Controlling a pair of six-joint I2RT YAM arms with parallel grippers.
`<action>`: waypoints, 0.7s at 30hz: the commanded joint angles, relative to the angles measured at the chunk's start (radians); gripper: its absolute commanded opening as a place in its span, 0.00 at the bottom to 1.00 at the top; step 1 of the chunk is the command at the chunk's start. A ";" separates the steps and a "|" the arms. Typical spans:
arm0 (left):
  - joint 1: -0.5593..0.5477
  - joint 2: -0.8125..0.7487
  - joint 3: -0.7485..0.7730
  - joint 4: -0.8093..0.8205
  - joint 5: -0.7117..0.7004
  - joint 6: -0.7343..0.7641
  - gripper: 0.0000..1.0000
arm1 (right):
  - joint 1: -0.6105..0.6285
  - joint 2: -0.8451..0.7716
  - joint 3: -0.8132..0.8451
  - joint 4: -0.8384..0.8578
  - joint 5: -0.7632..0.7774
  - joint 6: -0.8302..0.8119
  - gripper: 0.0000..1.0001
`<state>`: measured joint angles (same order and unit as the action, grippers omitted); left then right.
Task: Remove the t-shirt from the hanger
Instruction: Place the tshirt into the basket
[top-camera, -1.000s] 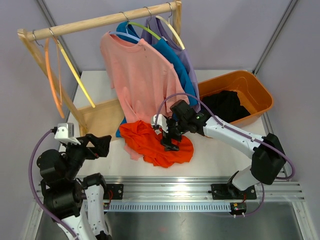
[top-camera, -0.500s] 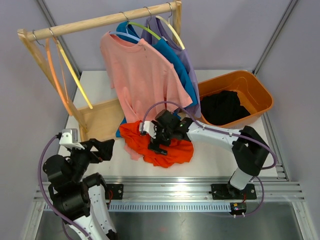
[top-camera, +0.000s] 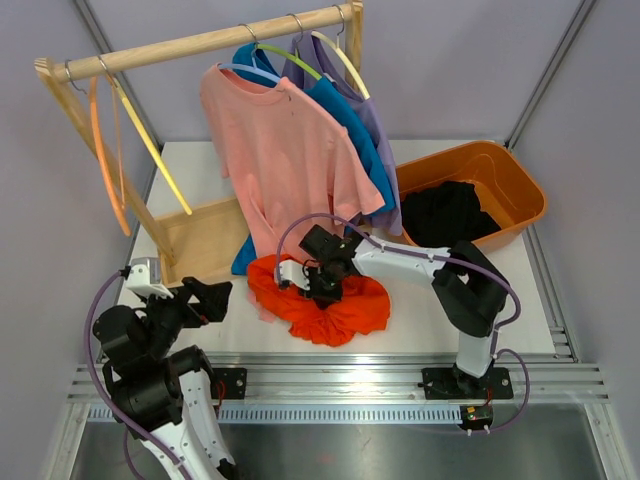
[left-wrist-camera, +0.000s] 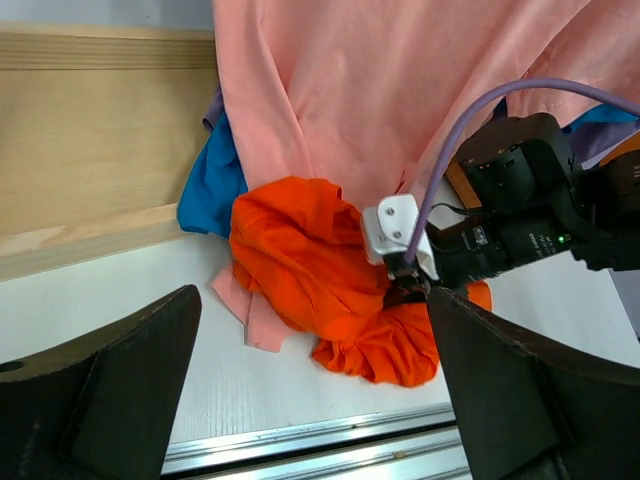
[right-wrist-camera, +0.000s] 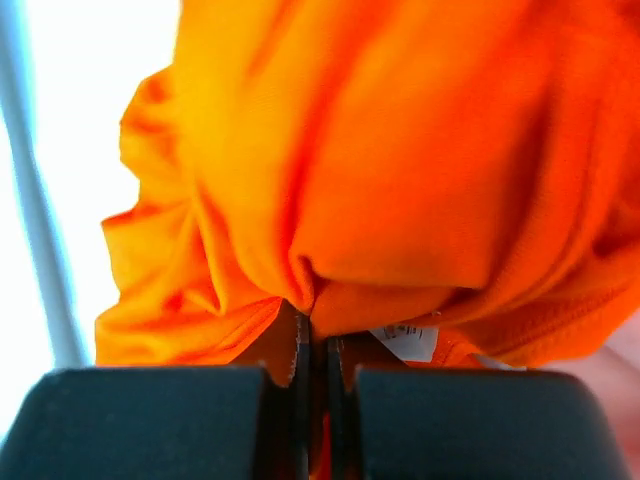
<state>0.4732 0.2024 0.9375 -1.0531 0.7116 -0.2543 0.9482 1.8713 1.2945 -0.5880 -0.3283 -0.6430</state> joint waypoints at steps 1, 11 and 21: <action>0.005 -0.015 -0.019 0.044 0.041 -0.007 0.99 | 0.001 -0.101 0.020 -0.295 -0.267 -0.211 0.00; 0.002 -0.034 -0.062 0.031 0.054 -0.010 0.99 | -0.207 -0.411 0.320 -0.559 -0.593 -0.360 0.00; 0.001 -0.024 -0.117 0.082 0.068 -0.043 0.99 | -0.507 -0.472 0.681 -0.356 -0.686 -0.031 0.00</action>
<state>0.4728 0.1761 0.8352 -1.0397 0.7414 -0.2722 0.4980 1.4303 1.8942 -1.0584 -0.9344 -0.8146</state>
